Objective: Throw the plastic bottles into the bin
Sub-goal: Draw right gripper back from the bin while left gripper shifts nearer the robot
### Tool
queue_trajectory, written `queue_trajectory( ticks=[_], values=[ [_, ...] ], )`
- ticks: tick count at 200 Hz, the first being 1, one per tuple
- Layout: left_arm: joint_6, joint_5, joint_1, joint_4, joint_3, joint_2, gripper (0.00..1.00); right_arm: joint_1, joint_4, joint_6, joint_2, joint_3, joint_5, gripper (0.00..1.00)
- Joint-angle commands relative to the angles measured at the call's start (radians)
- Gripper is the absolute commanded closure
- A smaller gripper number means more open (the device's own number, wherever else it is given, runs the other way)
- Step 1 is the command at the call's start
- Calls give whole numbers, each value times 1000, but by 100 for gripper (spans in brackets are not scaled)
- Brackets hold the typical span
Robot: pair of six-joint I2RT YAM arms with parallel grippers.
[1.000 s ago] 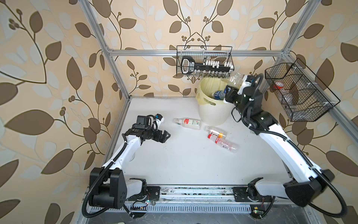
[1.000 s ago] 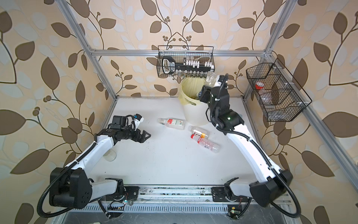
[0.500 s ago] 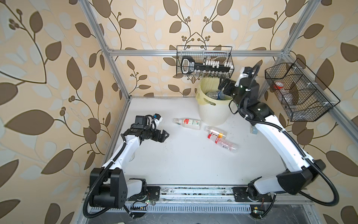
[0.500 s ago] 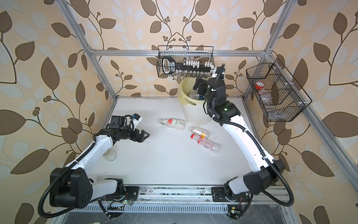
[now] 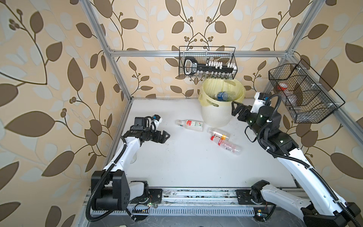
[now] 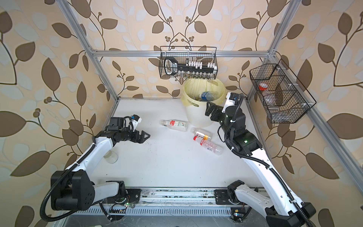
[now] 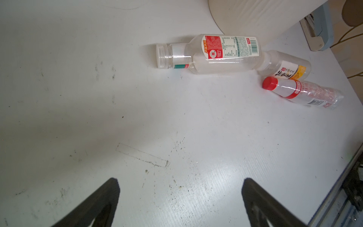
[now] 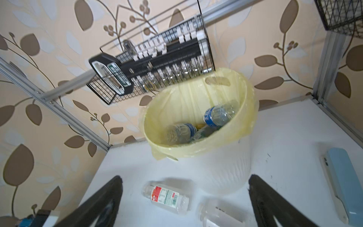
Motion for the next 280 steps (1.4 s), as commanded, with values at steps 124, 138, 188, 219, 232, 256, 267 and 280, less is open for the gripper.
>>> queue_trajectory(
  ticks=[124, 138, 188, 219, 232, 256, 267, 280],
  values=[
    [-224, -105, 18, -159, 273, 163, 1, -16, -185, -37, -215, -246, -29, 0],
    [-257, -115, 17, -196, 318, 191, 1, -19, -219, -38, -215, -246, -29, 0],
    [-420, -160, 13, -284, 433, 257, 1, -20, -253, -3, -283, -327, 1, 0],
    [-485, -209, 9, -302, 472, 270, 1, -26, -241, -22, -340, -350, 11, 0],
    [-506, -230, 4, -329, 496, 285, 1, -29, -242, -34, -343, -354, 13, 0],
    [-552, -260, -3, -393, 553, 337, 1, -32, -261, -31, -323, -370, 22, 0],
    [-579, -261, -4, -422, 579, 367, 1, -32, -263, -25, -320, -380, 21, 0],
    [-611, -256, -7, -451, 606, 400, 1, -32, -260, -17, -321, -397, 24, 0]
  ],
)
